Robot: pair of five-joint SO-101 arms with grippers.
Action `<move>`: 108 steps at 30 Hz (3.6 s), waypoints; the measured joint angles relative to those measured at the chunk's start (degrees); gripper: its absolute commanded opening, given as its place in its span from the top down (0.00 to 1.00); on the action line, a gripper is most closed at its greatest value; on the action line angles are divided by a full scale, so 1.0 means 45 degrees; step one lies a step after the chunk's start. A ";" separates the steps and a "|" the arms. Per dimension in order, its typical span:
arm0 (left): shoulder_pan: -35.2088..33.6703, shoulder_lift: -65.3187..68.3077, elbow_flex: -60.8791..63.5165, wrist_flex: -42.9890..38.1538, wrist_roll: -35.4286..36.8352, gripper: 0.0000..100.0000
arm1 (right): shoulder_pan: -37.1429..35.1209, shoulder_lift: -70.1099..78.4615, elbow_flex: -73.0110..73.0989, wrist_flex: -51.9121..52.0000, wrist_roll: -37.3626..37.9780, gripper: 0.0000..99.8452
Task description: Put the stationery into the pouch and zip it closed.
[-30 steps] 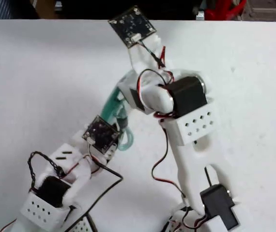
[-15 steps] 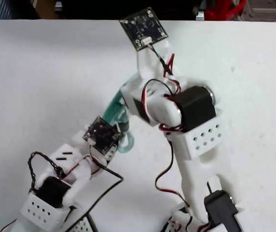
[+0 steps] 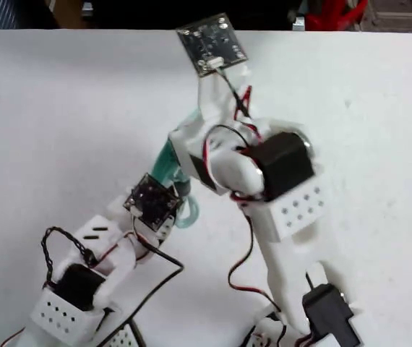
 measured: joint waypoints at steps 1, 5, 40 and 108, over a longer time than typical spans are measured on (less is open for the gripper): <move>0.0000 0.0000 0.0000 0.0000 0.0000 0.94 | -0.0039 0.0000 0.0195 0.0000 0.0117 0.76; -0.0020 0.0000 0.0000 0.0000 -0.0020 0.89 | -0.0117 -0.0137 0.0977 0.0020 0.0410 0.64; -0.1309 0.0078 0.0020 -0.0137 0.0449 0.87 | 0.9162 -0.1192 1.5316 -0.8010 1.3656 0.84; -0.1446 0.0215 0.0039 -0.0137 0.0996 0.82 | -0.0860 -0.7306 1.2366 -1.3480 -0.1055 0.98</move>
